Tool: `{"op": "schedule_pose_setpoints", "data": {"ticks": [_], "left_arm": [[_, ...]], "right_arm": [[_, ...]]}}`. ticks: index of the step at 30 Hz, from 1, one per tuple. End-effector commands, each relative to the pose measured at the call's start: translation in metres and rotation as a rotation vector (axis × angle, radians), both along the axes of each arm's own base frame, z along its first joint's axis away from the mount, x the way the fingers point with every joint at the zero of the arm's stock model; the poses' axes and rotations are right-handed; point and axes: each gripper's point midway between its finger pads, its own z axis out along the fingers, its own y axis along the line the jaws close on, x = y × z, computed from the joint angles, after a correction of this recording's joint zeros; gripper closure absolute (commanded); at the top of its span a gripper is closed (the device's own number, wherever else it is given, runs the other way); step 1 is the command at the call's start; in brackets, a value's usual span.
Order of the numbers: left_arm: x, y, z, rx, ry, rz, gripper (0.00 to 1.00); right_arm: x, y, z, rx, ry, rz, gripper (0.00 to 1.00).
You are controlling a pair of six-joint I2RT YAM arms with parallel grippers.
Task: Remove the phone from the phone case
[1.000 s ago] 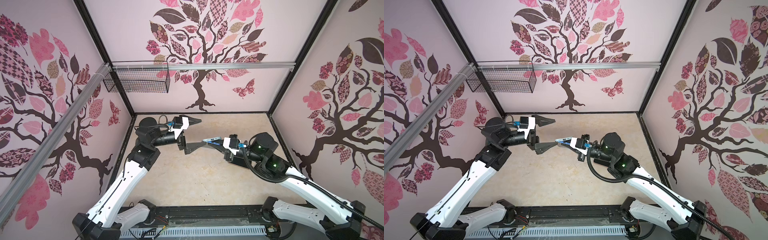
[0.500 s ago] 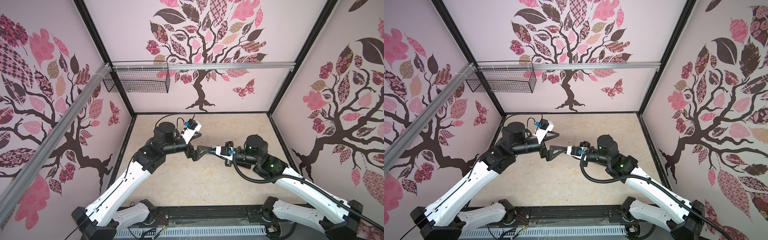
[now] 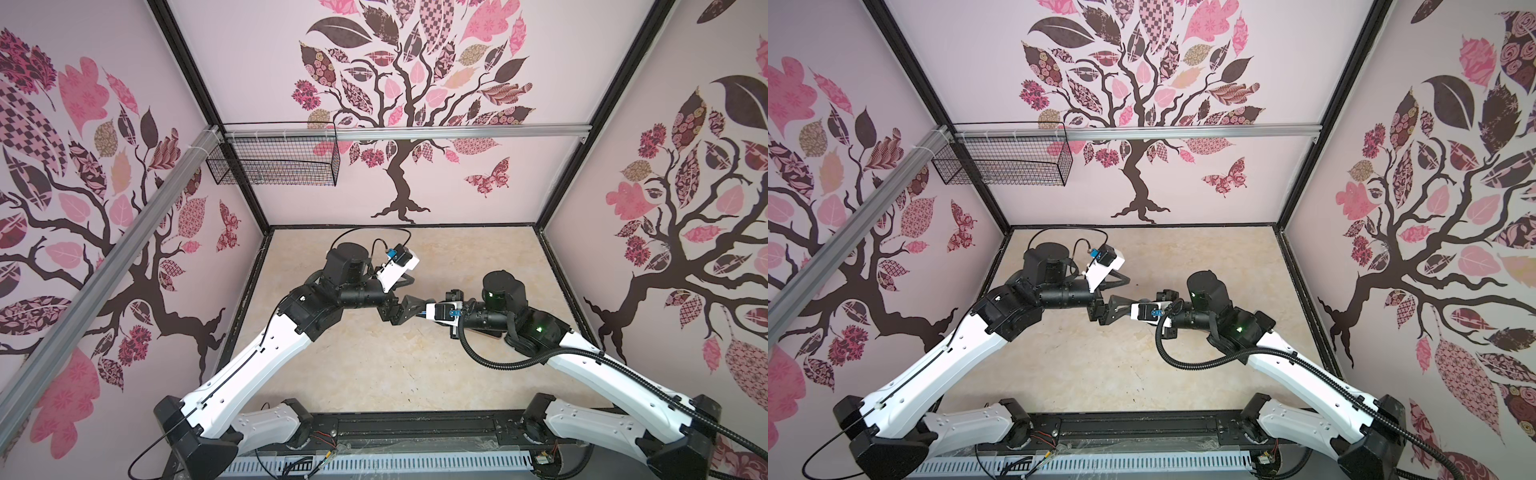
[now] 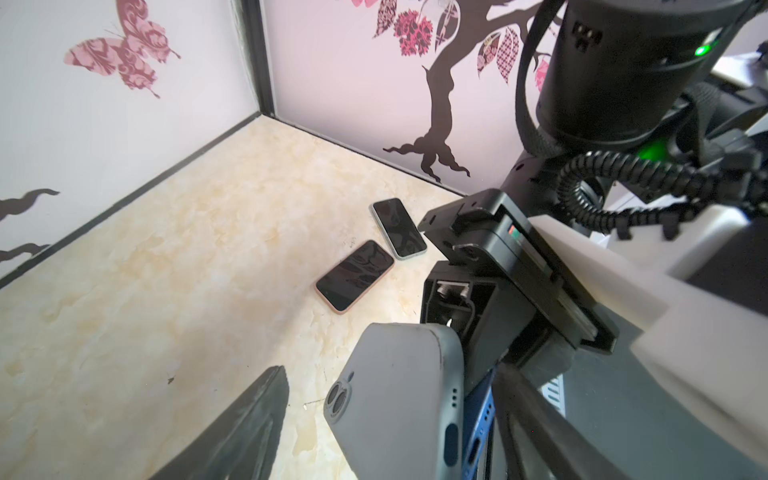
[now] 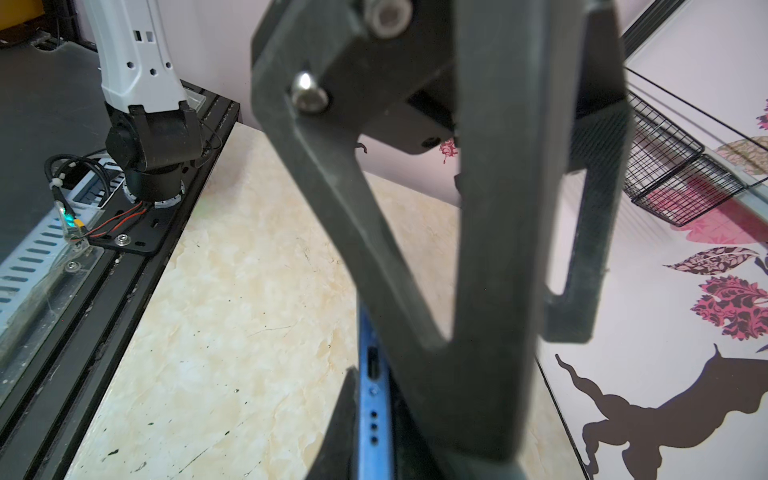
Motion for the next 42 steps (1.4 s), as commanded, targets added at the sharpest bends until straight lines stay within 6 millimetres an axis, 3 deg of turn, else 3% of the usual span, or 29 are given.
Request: {"op": "schedule_pose_setpoints", "data": {"ticks": [1, 8, 15, 26, 30, 37, 42], "left_arm": [[-0.002, -0.003, 0.004, 0.015, -0.014, -0.022, 0.22], [0.007, -0.005, -0.009, 0.083, -0.035, 0.01, 0.32], [0.012, -0.006, -0.023, 0.158, -0.049, 0.016, 0.52], [0.019, -0.008, -0.022, 0.171, -0.059, 0.033, 0.81], [0.031, -0.006, -0.024, 0.193, -0.058, 0.095, 1.0], [0.066, 0.008, -0.028, 0.229, -0.05, 0.265, 1.0], [0.096, 0.036, -0.026, 0.163, 0.04, 0.401, 1.0]], "right_arm": [[-0.001, 0.002, 0.026, 0.05, -0.064, 0.02, 1.0], [-0.004, 0.002, 0.025, 0.051, -0.065, 0.034, 1.0], [-0.006, 0.003, 0.024, 0.056, -0.065, 0.052, 1.0], [-0.011, 0.002, 0.017, 0.037, -0.077, 0.073, 1.0], [-0.014, 0.0, 0.016, 0.034, -0.086, 0.083, 1.0], [-0.026, -0.001, -0.001, 0.009, -0.053, 0.126, 1.0], [-0.027, -0.005, -0.007, 0.004, -0.049, 0.109, 1.0]]}}
